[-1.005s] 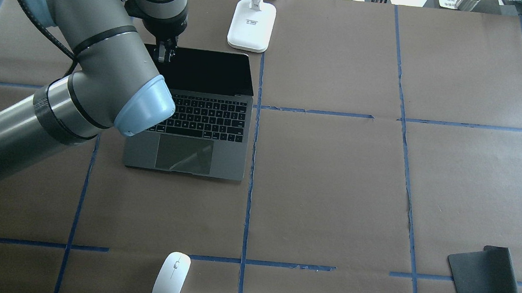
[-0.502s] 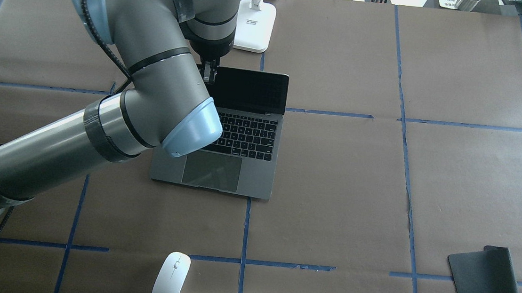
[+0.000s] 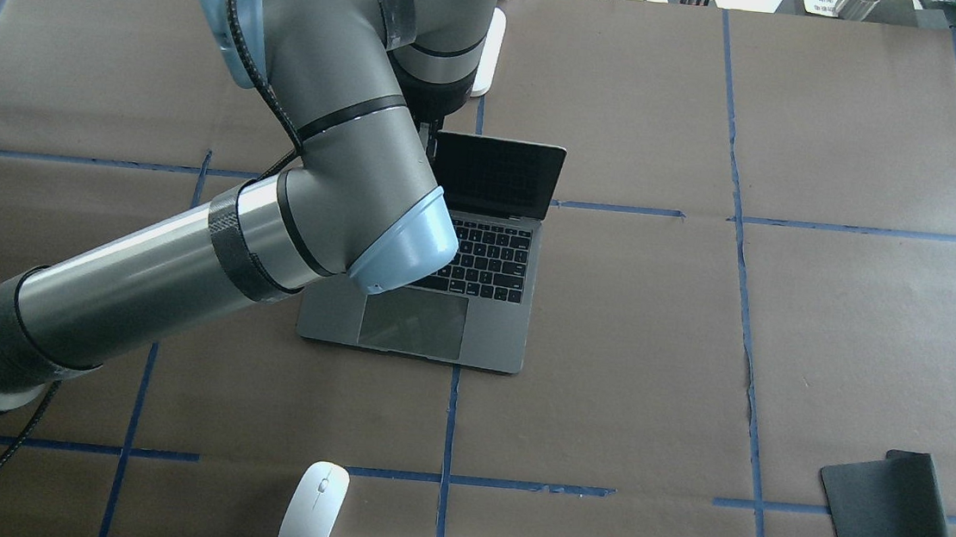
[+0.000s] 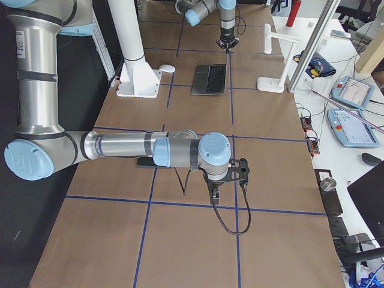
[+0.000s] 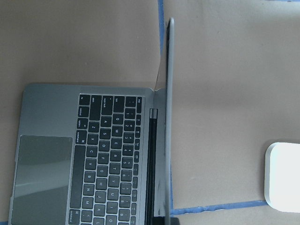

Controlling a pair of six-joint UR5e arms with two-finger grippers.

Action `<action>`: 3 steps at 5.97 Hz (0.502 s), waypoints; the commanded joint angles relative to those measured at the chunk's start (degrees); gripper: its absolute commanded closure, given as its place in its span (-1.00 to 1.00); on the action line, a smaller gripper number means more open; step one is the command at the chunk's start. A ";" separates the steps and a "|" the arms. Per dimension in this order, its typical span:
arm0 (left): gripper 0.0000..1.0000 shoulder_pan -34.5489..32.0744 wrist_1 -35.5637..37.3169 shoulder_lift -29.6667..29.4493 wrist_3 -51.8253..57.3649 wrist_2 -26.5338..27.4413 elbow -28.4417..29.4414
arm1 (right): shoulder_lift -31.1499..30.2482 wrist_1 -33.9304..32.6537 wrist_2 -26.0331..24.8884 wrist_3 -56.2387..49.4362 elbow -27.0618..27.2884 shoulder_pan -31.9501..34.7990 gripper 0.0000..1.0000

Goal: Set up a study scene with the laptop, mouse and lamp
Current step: 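Drag the laptop with the left gripper toward the lamp, table center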

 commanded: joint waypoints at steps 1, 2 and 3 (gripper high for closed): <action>1.00 0.98 -2.59 0.25 0.59 0.26 0.82 | 0.06 0.02 -0.03 -0.02 -0.16 0.00 -1.00; 0.94 1.08 -2.61 0.25 0.51 0.35 1.00 | 0.15 0.02 -0.03 -0.02 -0.25 0.00 -1.00; 0.94 1.08 -2.61 0.08 -0.01 0.26 1.87 | 0.15 0.02 -0.03 -0.02 -0.33 0.00 -1.00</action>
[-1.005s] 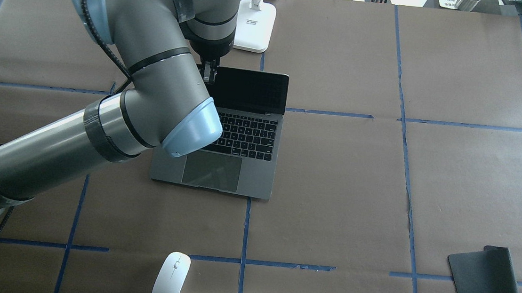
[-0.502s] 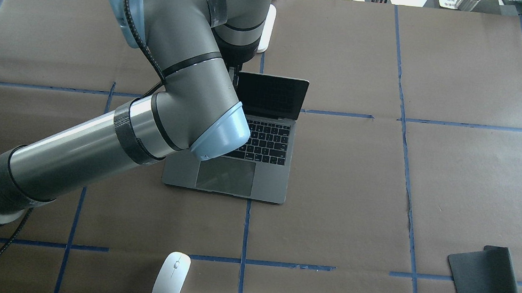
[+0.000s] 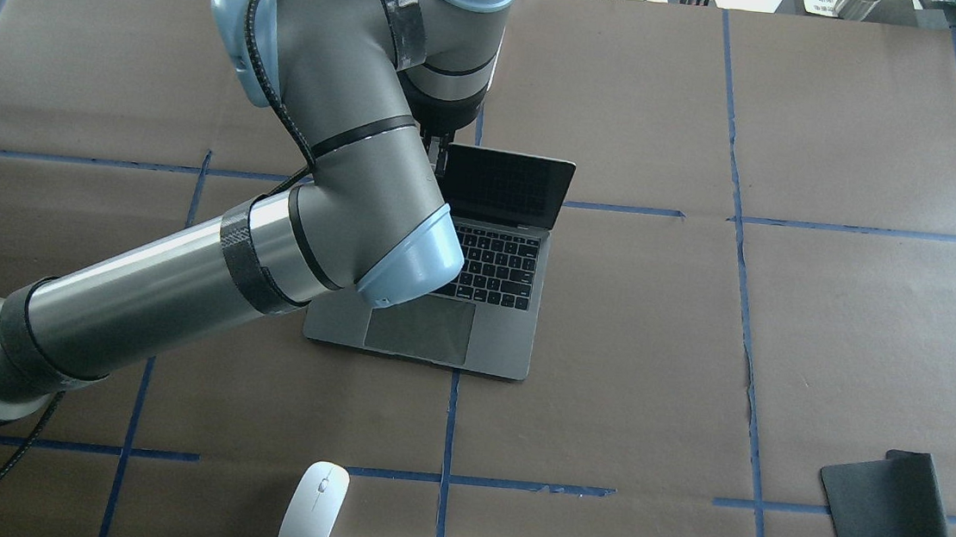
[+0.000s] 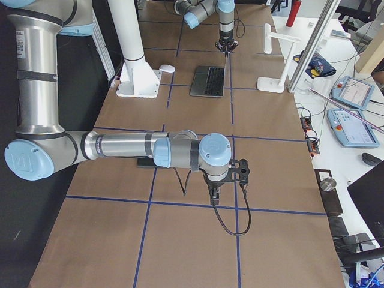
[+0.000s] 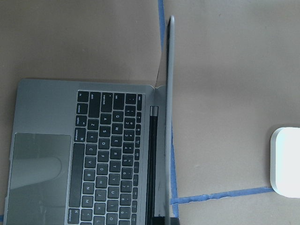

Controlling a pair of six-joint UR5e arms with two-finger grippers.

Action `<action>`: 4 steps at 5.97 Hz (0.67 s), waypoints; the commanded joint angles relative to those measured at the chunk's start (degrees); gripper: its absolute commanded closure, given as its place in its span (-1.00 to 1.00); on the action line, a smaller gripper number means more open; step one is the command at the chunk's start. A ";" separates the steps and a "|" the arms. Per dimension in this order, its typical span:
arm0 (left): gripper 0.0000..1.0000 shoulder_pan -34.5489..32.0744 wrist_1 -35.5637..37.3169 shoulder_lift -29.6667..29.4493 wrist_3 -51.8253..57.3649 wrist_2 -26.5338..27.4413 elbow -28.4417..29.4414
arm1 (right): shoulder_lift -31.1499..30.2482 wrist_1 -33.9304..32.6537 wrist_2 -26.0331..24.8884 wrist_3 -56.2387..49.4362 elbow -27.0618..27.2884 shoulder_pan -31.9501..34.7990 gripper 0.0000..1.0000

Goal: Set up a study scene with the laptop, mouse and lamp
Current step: 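Adjust the laptop position with the left gripper, then release it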

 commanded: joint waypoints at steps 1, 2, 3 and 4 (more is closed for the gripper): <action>0.94 0.06 -0.39 -0.27 -0.78 0.07 1.04 | 0.03 0.00 -0.01 0.00 -0.08 0.00 -1.00; 0.94 -0.11 -1.18 -0.36 -0.87 0.16 1.48 | 0.03 0.00 0.08 0.00 -0.08 0.00 -1.00; 0.94 -0.20 -2.66 -0.36 -2.78 0.24 2.96 | 0.03 0.00 0.00 0.00 -0.08 0.00 -1.00; 0.94 -0.20 -3.81 -0.36 -4.37 1.38 4.46 | 0.03 0.00 -0.01 -0.09 -0.17 0.00 -1.00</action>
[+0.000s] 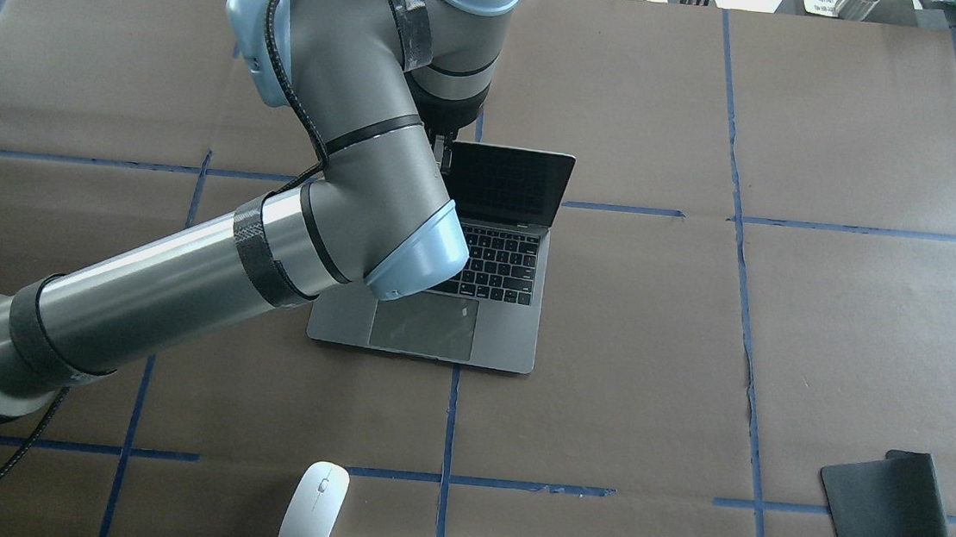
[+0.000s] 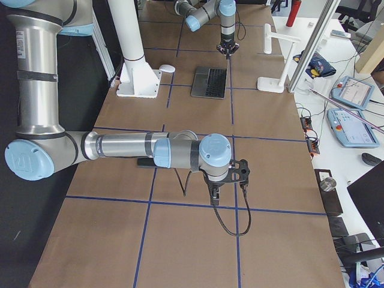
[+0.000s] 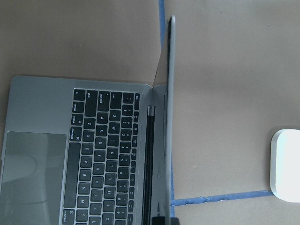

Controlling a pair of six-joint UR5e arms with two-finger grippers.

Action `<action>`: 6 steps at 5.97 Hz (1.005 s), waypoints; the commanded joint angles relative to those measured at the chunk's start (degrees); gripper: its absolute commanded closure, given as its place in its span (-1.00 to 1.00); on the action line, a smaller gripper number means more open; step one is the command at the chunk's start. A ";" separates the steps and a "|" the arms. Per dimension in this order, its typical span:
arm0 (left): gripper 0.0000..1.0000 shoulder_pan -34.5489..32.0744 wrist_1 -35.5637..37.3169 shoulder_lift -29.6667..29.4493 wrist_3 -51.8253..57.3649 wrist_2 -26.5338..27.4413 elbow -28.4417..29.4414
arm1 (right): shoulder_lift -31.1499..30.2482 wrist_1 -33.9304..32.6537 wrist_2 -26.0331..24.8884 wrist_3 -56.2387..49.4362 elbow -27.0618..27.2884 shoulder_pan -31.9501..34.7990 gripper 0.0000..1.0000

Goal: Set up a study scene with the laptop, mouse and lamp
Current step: 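Adjust the laptop position with the left gripper, then release it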

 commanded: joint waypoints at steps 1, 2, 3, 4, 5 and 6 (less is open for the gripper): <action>0.94 -0.22 -1.08 -0.01 -1.87 1.65 1.47 | 0.00 0.00 -0.02 -0.06 -0.05 0.00 -1.00; 0.94 -0.66 -1.08 -0.01 -1.96 1.66 1.47 | -0.09 0.00 0.07 0.03 -0.05 0.00 -1.00; 0.78 -0.75 -1.08 -0.01 -1.96 1.66 1.38 | 0.00 0.00 -0.02 -0.06 -0.05 0.00 -1.00; -0.98 -0.75 -1.16 -0.01 -0.91 1.66 1.21 | 0.00 0.00 -0.02 0.03 -0.05 0.00 -1.00; -1.00 -0.75 -1.16 -0.01 -0.73 1.66 0.94 | 0.00 0.00 -0.02 -0.06 -0.05 0.00 -1.00; -1.00 -0.66 -1.16 -0.10 -0.20 1.58 0.77 | 0.17 0.00 0.07 -0.06 -0.75 0.00 -1.00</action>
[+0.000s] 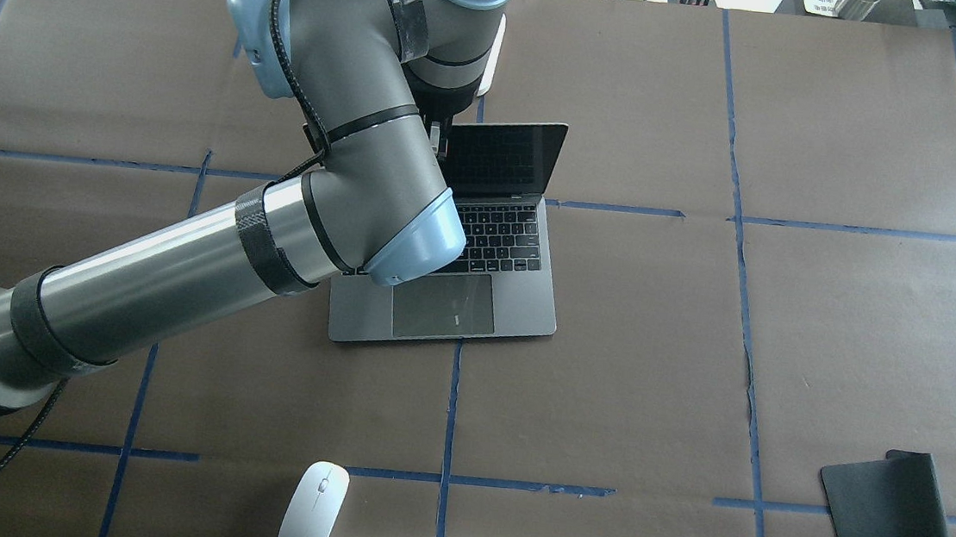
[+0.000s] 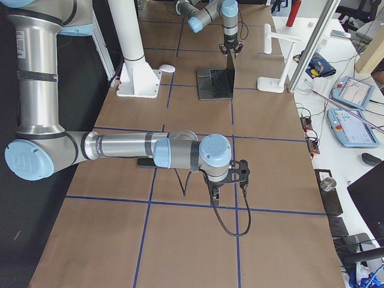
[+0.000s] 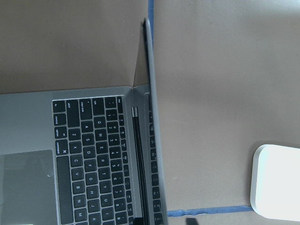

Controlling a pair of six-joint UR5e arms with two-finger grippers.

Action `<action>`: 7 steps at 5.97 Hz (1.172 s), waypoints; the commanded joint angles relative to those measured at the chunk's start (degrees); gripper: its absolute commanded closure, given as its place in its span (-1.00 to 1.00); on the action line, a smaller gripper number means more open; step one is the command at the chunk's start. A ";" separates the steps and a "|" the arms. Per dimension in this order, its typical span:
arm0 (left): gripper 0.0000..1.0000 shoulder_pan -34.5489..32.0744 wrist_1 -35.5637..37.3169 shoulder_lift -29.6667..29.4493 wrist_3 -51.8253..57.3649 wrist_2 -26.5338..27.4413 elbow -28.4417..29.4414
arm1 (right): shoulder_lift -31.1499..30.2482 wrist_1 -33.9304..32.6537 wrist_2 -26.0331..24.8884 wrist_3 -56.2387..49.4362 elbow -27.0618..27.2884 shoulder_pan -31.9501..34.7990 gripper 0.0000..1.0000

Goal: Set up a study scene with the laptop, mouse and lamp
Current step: 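Adjust the laptop position with the left gripper, then release it, then withdraw the left gripper from the laptop while the right arm reaches toward the mouse pad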

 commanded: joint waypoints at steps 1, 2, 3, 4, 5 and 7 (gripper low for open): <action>-1.00 0.06 -0.01 -0.24 1.41 -0.15 -0.80 | 0.37 0.00 -0.02 0.07 -0.56 0.00 -1.00; -1.00 -0.02 0.43 0.20 3.43 -0.33 -3.50 | 0.28 0.00 0.06 0.16 -0.21 0.00 -1.00; -1.00 -0.11 1.48 1.25 5.88 -0.41 -6.40 | 0.28 0.00 0.06 0.16 0.14 0.00 -1.00; -1.00 -0.02 5.23 4.21 10.52 -0.59 -12.87 | 0.37 0.09 0.06 0.24 0.32 -0.09 -1.00; -1.00 -0.11 9.88 10.33 18.05 -3.38 -23.99 | 0.55 0.26 -0.02 5.81 1.54 -1.83 -1.00; -1.00 0.06 10.10 24.05 31.68 -4.63 -41.09 | 0.55 0.26 -0.37 15.66 6.63 -7.53 -1.00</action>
